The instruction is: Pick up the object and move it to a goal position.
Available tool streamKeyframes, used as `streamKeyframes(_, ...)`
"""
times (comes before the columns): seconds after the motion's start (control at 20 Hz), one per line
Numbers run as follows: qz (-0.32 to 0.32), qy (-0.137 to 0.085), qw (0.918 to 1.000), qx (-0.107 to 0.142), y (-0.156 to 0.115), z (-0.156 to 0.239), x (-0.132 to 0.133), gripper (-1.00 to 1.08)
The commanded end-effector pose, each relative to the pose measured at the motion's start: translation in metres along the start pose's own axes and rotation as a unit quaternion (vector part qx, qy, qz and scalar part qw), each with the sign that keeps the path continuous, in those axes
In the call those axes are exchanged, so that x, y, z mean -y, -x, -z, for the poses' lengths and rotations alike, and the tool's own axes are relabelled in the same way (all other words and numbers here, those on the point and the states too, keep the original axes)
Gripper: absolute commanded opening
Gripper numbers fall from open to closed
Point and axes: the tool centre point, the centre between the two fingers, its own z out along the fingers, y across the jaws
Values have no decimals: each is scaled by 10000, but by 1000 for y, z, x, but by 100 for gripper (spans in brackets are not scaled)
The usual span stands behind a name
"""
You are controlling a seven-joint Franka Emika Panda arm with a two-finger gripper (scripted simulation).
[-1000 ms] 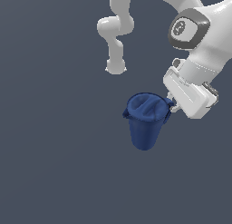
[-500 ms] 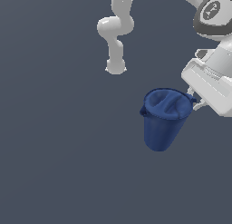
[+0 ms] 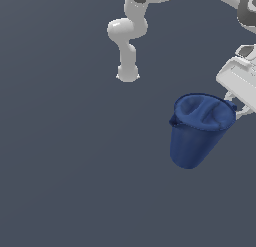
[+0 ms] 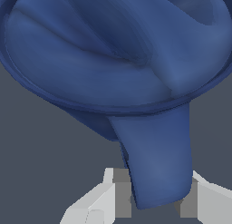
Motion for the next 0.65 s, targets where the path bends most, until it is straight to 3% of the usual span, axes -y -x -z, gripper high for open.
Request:
streamKeyframes(0.0,-8,-15,10000,2,3,7,4,-100)
streamKeyframes(0.6,-13,-17,10000,-2,8,16,10,-100)
